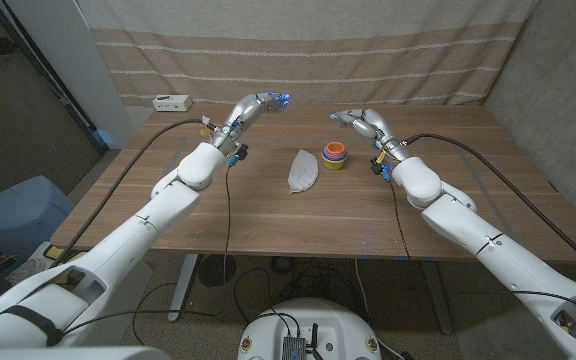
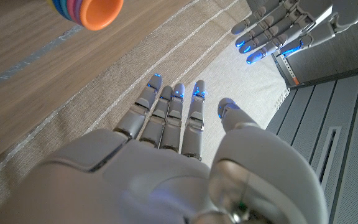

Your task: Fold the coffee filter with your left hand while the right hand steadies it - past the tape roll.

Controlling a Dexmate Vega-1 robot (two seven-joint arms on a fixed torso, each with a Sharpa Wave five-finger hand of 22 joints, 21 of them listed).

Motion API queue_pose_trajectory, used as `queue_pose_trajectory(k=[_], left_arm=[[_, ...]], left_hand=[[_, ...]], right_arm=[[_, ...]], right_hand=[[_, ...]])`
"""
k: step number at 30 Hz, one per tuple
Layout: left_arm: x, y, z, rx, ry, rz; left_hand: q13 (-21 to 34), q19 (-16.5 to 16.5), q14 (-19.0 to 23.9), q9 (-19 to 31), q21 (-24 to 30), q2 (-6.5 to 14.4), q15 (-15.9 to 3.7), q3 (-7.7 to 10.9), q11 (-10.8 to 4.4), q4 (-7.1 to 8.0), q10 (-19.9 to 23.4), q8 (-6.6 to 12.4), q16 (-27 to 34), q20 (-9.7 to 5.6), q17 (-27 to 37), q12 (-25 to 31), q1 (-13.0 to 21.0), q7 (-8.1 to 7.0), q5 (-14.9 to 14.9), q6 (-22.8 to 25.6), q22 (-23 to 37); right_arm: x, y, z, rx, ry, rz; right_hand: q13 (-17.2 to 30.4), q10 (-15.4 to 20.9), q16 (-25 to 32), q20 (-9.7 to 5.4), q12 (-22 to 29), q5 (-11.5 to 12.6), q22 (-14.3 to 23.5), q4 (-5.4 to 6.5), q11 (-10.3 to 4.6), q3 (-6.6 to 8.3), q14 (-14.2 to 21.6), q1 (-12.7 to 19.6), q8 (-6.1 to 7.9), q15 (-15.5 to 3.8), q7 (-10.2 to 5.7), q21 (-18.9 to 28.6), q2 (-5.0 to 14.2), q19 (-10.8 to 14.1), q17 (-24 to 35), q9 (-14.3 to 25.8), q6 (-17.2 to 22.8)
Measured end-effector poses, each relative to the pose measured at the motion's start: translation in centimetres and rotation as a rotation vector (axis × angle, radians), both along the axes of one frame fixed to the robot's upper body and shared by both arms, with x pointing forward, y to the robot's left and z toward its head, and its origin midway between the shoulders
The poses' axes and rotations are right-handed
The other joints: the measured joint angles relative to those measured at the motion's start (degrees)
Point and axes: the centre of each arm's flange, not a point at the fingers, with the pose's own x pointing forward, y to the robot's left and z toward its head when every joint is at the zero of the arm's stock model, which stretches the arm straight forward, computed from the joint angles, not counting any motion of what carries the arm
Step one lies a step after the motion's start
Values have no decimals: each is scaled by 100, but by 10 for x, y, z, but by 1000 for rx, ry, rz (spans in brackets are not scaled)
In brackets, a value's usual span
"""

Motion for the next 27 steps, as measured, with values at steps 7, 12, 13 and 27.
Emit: queue_pose_trajectory(k=[7,12,13,27], left_arm=[[6,10,-4,-92,43,-40],[12,17,-7,-155,79,-69],[13,17,-8,-159,82,-71],[27,37,-18,-249,153,-97]], left_hand=[[-27,-31,-83,0,-7,0,17,0,11,0,-73,0,-22,31,-12,0,0,-21,0,-62,0],[-26,-31,-93,-27,-7,0,11,0,30,0,-92,7,-22,32,-37,0,0,-1,0,-81,0],[-26,-31,-93,-27,-7,0,11,0,30,0,-92,30,-22,32,-38,0,0,-1,0,-81,0],[-53,-31,-109,-26,-7,0,27,0,32,0,-94,51,-22,31,-38,0,0,-1,0,-80,0]], right_arm=[[-3,-11,0,91,-2,12],[-3,-19,-2,159,2,21],[-3,-19,-2,164,1,23],[-5,-41,3,343,-60,35]], right_hand=[[0,-19,0,15,0,22,0,-35,66,-35,13,0,0,29,21,0,0,-12,-17,0,-21],[0,31,0,75,0,22,0,-58,114,-58,54,0,0,70,65,0,0,11,-16,0,23],[0,44,0,84,0,22,0,-58,127,-58,54,0,0,69,84,0,0,20,-16,0,41],[0,181,0,155,35,43,1,-58,257,-59,212,0,29,202,217,0,0,92,-44,0,176]])
